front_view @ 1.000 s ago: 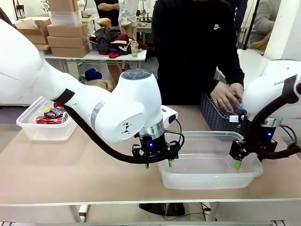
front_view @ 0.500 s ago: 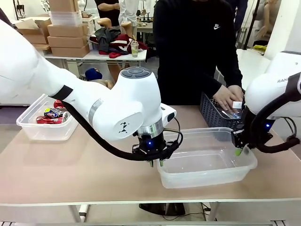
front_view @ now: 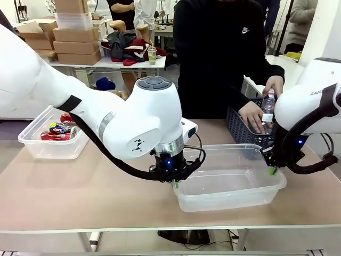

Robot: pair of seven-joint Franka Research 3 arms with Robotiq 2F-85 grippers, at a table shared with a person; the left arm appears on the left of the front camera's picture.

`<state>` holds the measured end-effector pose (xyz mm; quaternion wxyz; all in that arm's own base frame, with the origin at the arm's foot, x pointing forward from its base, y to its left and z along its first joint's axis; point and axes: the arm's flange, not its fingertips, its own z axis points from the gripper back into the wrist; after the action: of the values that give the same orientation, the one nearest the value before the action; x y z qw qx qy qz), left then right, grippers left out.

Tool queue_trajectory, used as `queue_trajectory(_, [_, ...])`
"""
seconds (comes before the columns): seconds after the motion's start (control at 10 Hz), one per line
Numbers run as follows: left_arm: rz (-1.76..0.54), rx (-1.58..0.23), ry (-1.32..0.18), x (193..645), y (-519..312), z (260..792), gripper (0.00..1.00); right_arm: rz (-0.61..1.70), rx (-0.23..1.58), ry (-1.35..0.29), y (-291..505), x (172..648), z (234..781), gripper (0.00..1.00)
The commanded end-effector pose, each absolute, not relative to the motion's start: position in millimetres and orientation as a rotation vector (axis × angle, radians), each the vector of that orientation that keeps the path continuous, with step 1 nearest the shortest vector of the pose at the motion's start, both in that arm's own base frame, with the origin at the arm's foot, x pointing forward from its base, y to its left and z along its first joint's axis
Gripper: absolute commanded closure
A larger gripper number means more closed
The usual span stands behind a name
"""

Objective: Sort the waste into each basket.
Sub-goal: Pick up the Organizing box on the right side of the table and lift it.

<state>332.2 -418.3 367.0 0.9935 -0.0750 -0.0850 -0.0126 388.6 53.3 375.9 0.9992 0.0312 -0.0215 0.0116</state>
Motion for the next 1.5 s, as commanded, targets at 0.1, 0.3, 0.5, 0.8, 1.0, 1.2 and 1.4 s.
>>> queue_trajectory(0.1, [0.081,-0.044,-0.154,327.8,-394.2,417.0,1.00,0.051,0.022,-0.033,62.5,352.8,403.9,1.00])
queue_trajectory(0.3, [0.135,0.019,-0.089,332.9,-361.4,462.2,1.00,0.066,-0.019,0.002,90.0,361.0,458.2,1.00])
queue_trajectory(0.5, [0.214,0.027,-0.195,339.4,-315.3,499.4,1.00,0.090,-0.012,-0.011,122.8,406.8,508.7,1.00])
queue_trajectory(0.8, [0.277,-0.072,-0.307,344.9,-244.0,518.1,1.00,0.114,0.021,0.006,170.3,462.4,528.1,1.00])
queue_trajectory(1.0, [0.235,-0.098,-0.338,365.7,-211.2,508.1,1.00,0.157,0.041,0.033,189.1,463.2,518.0,1.00])
queue_trajectory(1.2, [0.220,-0.078,-0.241,397.1,-214.2,491.9,1.00,0.146,0.067,0.022,185.7,449.8,514.5,1.00])
queue_trajectory(1.4, [0.206,-0.060,-0.169,429.9,-231.3,482.3,1.00,0.097,0.076,0.002,178.1,429.0,510.8,1.00])
